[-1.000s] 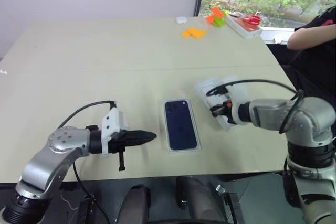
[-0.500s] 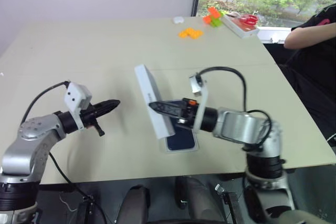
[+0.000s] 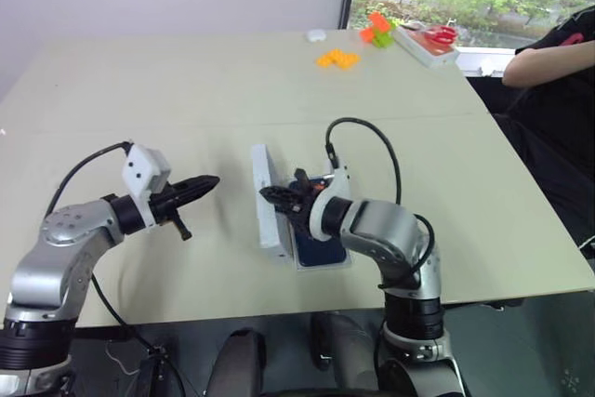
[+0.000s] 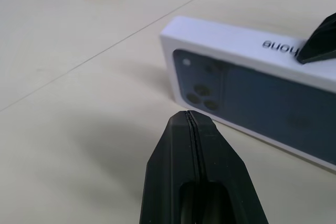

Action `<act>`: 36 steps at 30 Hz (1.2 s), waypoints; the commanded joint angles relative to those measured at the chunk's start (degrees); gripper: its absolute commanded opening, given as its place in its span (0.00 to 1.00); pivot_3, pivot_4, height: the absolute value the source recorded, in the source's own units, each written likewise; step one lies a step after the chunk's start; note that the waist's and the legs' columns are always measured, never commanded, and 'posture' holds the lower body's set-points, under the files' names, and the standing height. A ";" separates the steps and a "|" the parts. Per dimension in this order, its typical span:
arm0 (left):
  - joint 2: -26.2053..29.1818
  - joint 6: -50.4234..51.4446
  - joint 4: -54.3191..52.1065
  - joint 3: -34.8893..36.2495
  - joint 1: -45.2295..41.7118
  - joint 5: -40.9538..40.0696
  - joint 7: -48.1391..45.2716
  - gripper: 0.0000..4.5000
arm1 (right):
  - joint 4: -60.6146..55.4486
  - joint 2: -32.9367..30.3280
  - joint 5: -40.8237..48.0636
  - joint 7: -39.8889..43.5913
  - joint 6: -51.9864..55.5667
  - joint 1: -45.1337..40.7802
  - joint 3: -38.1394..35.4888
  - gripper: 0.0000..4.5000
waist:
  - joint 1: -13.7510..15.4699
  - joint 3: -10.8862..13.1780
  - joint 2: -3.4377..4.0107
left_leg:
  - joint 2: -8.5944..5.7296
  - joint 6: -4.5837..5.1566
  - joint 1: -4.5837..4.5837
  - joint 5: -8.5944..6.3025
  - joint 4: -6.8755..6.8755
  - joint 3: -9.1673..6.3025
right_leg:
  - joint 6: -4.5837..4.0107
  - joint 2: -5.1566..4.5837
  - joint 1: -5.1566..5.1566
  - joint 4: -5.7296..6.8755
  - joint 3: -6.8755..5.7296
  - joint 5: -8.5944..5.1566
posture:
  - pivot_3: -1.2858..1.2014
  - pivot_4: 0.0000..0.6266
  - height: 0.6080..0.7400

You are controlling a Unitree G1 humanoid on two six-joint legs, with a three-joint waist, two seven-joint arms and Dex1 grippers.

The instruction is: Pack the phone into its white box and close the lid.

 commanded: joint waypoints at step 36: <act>-8.86 31.87 -4.77 6.02 -6.89 -17.42 25.22 0.00 | -6.48 -58.63 -59.83 73.77 12.58 -14.04 13.25 0.34 | 0.12 -0.03 0.10 | 0.05 0.11 -0.02 -0.06 -0.02 0.08 | 0.21 0.47 0.02 -0.02 0.09 -0.12 | 0.52 0.24 1.00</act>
